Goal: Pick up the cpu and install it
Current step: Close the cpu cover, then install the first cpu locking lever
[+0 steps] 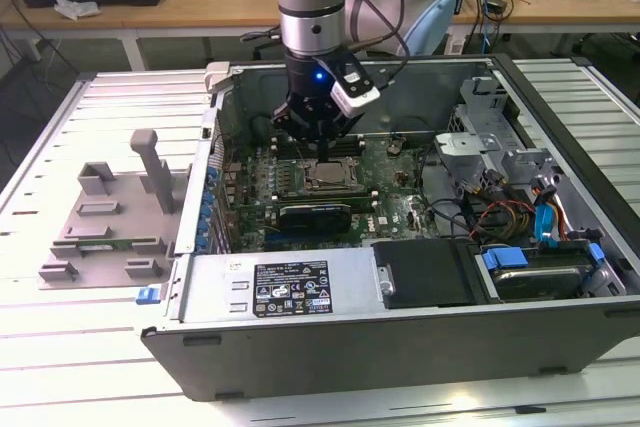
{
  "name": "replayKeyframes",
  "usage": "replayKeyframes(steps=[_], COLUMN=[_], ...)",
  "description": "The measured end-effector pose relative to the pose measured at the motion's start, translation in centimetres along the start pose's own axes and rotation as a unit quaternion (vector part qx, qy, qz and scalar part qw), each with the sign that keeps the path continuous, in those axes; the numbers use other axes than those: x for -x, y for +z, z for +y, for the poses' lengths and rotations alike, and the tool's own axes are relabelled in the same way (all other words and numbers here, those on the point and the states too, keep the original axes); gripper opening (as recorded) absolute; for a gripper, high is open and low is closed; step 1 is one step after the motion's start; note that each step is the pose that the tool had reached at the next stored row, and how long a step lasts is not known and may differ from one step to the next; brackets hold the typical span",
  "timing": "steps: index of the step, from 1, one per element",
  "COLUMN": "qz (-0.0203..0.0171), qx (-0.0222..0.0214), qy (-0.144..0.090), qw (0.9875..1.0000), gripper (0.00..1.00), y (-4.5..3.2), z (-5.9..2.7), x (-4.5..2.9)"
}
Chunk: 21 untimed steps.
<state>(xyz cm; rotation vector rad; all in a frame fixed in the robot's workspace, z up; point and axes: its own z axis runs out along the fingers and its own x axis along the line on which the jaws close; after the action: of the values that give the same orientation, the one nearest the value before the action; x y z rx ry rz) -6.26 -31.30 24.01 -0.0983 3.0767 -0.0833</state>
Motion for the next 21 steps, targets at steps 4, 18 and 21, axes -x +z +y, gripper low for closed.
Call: replayKeyframes(steps=[4, 18, 21], qz=[0.0, 0.0068, 0.0069], qx=[0.0, 0.0003, 0.0003], qy=[0.0, 0.0, 0.0], qw=[1.0, 1.0, 1.0], gripper=[0.11, 0.11, 0.11], y=[0.15, 0.2, 0.2], z=[-0.11, -0.11, -0.11], x=[1.66, 1.81, 1.81])
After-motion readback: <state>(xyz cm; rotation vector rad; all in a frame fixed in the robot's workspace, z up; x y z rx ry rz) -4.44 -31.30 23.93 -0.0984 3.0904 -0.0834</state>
